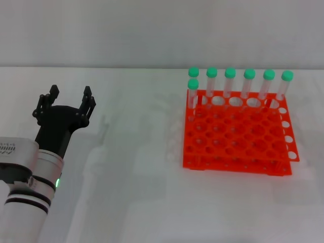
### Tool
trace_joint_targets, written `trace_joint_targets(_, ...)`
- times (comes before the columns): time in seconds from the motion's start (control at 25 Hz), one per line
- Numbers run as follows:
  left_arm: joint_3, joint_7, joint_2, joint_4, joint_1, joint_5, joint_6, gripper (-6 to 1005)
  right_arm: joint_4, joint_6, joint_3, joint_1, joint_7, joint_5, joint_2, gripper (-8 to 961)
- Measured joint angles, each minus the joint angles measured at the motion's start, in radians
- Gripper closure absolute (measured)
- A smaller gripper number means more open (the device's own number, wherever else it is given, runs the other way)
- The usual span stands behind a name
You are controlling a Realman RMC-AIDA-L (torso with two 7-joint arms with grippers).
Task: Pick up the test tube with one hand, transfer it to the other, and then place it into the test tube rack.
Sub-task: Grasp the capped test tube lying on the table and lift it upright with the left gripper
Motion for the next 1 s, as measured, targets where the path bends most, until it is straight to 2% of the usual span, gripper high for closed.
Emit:
trace_joint_targets(0.72,-0.007,0.000,0.002,0.000,-0.001,-0.002,-0.009,233,-0.001,0.009,0.002,0.009,0.001,0.000,-0.001,77)
trace_joint_targets(1.0,-0.019,-0.009,0.008,0.058,0.005,-0.004,-0.004,232,-0.002,0.007,0.003,0.009,0.001,0.000,-0.002,77)
